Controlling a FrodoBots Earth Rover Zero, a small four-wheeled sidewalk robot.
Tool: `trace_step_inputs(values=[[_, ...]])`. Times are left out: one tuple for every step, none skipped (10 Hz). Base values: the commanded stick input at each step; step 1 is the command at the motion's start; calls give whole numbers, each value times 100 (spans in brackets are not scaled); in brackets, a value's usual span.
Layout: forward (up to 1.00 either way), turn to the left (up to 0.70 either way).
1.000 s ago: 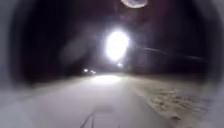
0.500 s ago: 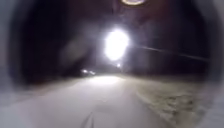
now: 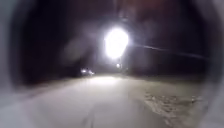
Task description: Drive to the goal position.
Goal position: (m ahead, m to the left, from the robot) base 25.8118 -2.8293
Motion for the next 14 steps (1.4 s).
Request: trace_step_inputs(values=[[100, 35], [100, 33], [100, 0], [100, 0], [100, 0], [100, 0], [100, 0], [100, 0], [100, 0], [100, 0], [100, 0], [100, 0], [100, 14], [100, 35]])
